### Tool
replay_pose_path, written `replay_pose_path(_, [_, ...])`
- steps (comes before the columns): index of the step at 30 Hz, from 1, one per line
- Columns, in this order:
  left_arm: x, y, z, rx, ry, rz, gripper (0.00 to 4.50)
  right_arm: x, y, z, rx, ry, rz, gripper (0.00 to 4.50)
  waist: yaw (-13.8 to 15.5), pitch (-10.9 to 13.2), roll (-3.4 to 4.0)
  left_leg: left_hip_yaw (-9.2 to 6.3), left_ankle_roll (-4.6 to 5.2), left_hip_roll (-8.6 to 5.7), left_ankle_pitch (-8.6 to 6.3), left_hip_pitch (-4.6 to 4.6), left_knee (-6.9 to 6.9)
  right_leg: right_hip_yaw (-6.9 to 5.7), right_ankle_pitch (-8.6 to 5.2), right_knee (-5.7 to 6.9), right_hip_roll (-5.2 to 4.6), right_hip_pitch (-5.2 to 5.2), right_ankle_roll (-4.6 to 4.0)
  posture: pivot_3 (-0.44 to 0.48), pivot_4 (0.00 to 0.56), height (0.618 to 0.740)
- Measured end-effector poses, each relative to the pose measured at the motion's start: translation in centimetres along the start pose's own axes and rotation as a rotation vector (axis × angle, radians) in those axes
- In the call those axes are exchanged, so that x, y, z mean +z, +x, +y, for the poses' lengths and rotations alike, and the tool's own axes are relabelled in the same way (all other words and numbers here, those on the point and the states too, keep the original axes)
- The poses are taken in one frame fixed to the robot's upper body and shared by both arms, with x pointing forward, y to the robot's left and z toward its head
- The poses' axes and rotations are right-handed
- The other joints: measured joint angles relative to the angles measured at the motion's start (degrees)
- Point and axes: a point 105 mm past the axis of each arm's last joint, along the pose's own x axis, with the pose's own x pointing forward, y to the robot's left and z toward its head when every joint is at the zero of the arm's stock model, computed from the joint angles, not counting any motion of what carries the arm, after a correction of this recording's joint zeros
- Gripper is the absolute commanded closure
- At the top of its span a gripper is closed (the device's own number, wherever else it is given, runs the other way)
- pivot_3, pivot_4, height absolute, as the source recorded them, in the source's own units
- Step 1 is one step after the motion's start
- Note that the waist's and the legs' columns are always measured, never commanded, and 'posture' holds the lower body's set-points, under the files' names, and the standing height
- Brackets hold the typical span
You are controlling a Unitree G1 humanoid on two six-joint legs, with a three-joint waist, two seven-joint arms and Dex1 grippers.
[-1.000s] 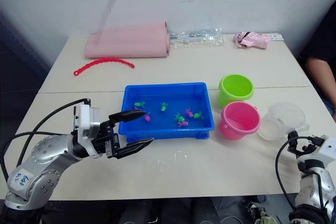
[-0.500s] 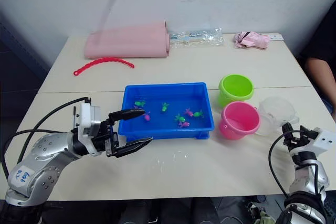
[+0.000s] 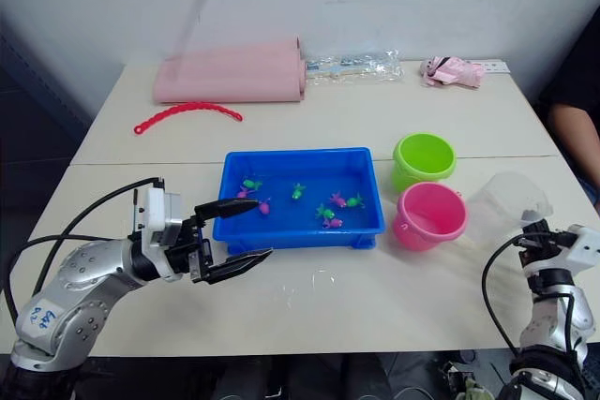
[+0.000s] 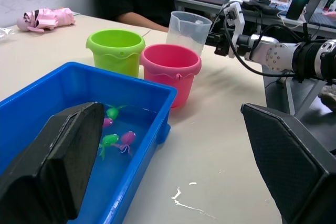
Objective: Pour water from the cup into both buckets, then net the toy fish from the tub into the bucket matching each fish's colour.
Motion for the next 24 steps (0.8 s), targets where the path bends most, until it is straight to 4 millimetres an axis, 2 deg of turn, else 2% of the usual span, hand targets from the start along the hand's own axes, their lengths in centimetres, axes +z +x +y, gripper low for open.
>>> replay_pose_path(5, [-0.4, -0.1, 0.1, -0.011, -0.020, 0.003, 0.00, 4.6, 0.4, 0.0, 0.059, -0.193, -0.051, 4.47, 0.07, 0.03, 0.08, 0.01, 0.00, 0.00, 0.00, 0.01, 0.00, 0.00, 0.00, 0.00, 0.00, -0.01, 0.00, 0.000, 0.150, 0.740])
replay_pose_path(7, [-0.7, 0.0, 0.4, -0.014, -0.036, 0.003, 0.00, 6.8, 0.7, 0.3, 0.097, -0.309, -0.059, 4.47, 0.09, 0.04, 0.09, 0.00, 0.00, 0.00, 0.00, 0.00, -0.01, -0.01, 0.00, 0.00, 0.02, -0.03, 0.00, 0.000, 0.150, 0.740])
replay_pose_path(10, [-0.5, 0.3, 0.7, -0.037, -0.029, -0.010, 0.00, 9.0, 0.8, 0.8, 0.157, -0.518, -0.037, 4.47, 0.14, 0.04, 0.10, 0.02, -0.01, 0.00, 0.00, 0.00, -0.02, -0.02, 0.00, -0.02, 0.02, -0.03, 0.00, 0.000, 0.150, 0.740])
replay_pose_path(13, [-0.5, 0.8, 0.9, -0.056, -0.036, -0.023, 0.00, 9.6, 0.7, 1.7, 0.199, -0.617, -0.027, 4.47, 0.17, 0.04, 0.10, 0.03, -0.02, 0.00, -0.01, 0.00, -0.01, -0.02, 0.00, -0.02, 0.04, -0.02, 0.00, 0.000, 0.150, 0.740])
replay_pose_path(17, [-0.5, 1.6, 0.9, -0.086, -0.051, -0.047, 0.00, 9.3, 0.7, 3.2, 0.260, -0.723, -0.010, 4.47, 0.16, 0.04, 0.10, 0.08, -0.02, 0.00, 0.00, 0.00, 0.02, -0.07, 0.01, 0.01, 0.05, -0.05, 0.02, 0.000, 0.150, 0.740])
replay_pose_path(24, [0.4, 2.9, 1.2, -0.106, -0.053, -0.086, 0.00, 10.1, 0.4, 4.7, 0.282, -0.931, -0.079, 4.47, 0.28, 0.05, 0.09, 0.07, -0.02, -0.02, 0.01, -0.01, 0.06, -0.11, 0.02, 0.01, 0.05, -0.03, 0.04, 0.000, 0.150, 0.740])
